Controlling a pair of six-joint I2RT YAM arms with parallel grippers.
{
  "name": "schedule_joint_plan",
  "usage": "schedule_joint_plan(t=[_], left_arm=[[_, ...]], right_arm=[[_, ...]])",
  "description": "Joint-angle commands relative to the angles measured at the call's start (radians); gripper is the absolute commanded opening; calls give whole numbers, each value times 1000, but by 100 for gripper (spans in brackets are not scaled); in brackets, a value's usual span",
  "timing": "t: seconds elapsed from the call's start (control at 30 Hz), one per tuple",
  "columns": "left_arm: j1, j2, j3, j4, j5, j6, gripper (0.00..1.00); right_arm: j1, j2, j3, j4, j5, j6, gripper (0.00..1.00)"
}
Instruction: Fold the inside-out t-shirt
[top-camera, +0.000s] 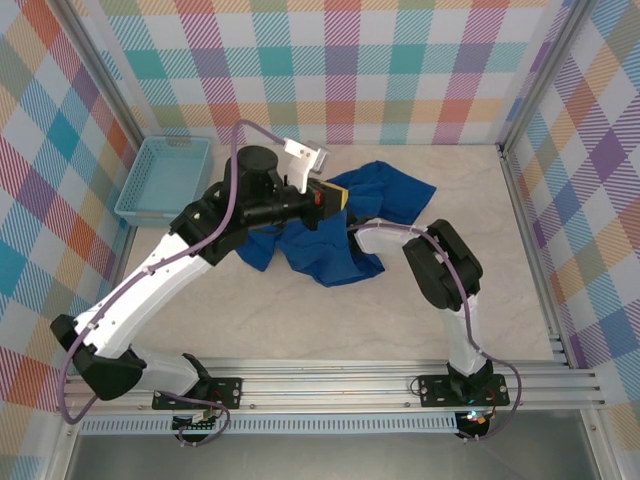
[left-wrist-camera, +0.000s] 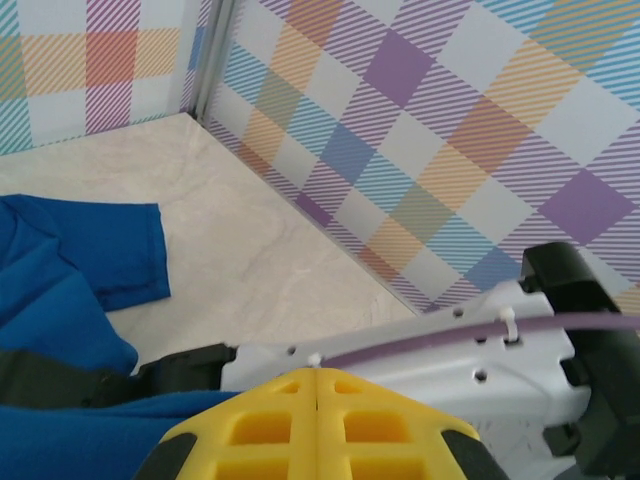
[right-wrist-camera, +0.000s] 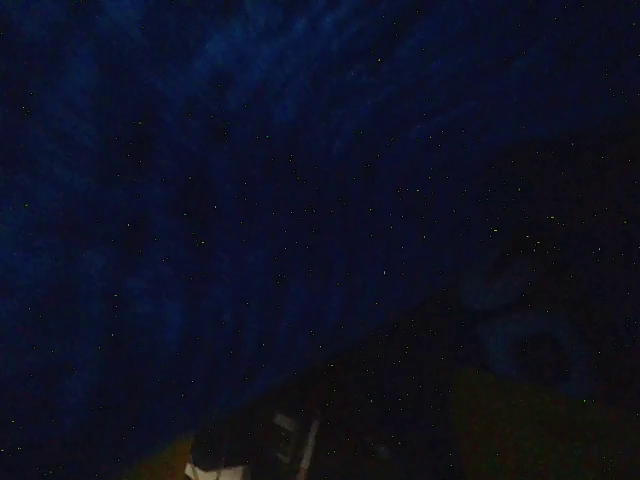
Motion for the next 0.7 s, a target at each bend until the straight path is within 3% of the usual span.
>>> schedule_joint_plan(t=[0.0,0.23,0.37,0.47,0.53,0.6,0.67], left_arm=[[-19,-16,113,27,37,34,0],[-20,-52,197,4,78,56,0],[-19,-93,199,-8,47,83,0],[-20,-106,154,-68,-77,122,0],[-19,-111,65,-106,-284,149,1],[-15,-107,-40,-123,-407,176,22],[-12,-103,-155,-77,-405,194,52]], right_arm=[[-7,74,91,-165,32,21,70],[-42,164,266,-306,44,18,78],[-51,189,306,-335,38,10,78],[-56,162,263,-286,-21,11,77],[-56,132,241,-270,-53,7,76],[-57,104,222,-264,-78,4,76],[-56,86,200,-245,-101,1,76]])
